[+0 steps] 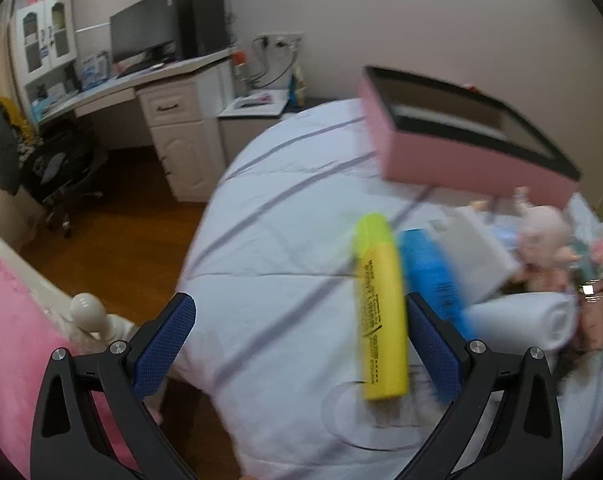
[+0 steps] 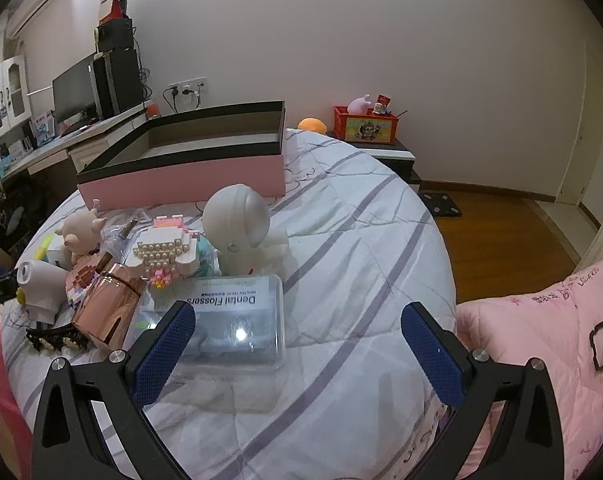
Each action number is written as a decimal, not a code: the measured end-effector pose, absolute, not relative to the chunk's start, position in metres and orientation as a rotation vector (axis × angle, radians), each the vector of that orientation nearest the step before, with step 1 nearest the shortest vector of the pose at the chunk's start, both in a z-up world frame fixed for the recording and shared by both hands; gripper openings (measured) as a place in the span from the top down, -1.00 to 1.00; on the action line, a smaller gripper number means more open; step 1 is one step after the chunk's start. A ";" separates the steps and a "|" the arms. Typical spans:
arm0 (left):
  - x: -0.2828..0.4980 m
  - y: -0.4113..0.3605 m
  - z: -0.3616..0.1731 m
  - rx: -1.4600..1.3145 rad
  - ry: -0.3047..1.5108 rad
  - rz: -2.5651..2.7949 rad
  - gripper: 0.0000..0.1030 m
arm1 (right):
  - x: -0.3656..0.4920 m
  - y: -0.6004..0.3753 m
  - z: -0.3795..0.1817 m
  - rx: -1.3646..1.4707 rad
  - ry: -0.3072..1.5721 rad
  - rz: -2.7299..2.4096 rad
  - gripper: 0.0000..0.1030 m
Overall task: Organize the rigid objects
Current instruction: 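Grasp the yellow highlighter with the left tool while the right tool grasps the Dental Flossers case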
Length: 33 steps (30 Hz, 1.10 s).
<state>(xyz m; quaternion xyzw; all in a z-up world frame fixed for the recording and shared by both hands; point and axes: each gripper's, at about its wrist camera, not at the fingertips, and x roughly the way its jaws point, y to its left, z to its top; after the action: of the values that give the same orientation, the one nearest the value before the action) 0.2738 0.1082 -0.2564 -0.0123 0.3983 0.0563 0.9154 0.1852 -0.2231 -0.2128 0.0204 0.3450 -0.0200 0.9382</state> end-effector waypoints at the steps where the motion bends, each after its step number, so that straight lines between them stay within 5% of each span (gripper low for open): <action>1: 0.275 0.110 -0.260 -0.014 0.832 0.127 -1.00 | 0.186 -0.222 -0.213 0.040 0.706 -0.032 -1.00; 8: 0.281 0.118 -0.269 -0.089 0.819 0.072 -1.00 | 0.193 -0.213 -0.216 0.052 0.718 0.033 -1.00; 17: 0.267 0.109 -0.262 -0.022 0.745 0.062 -0.68 | 0.195 -0.203 -0.218 0.036 0.734 0.079 -1.00; 22: 0.269 0.100 -0.261 0.011 0.740 0.047 -0.69 | 0.193 -0.194 -0.219 0.010 0.750 0.118 -1.00; 27: 0.273 0.103 -0.267 -0.005 0.750 0.064 -1.00 | 0.198 -0.180 -0.234 -0.076 0.812 0.082 -1.00; 33: 0.275 0.113 -0.271 -0.073 0.771 0.056 -0.98 | 0.198 -0.195 -0.242 0.003 0.756 0.067 -1.00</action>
<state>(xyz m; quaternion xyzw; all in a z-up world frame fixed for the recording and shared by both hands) 0.2751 0.1127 -0.2707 -0.0356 0.3761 0.0272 0.9255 0.1980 -0.1947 -0.2425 0.0016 0.3692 0.0326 0.9288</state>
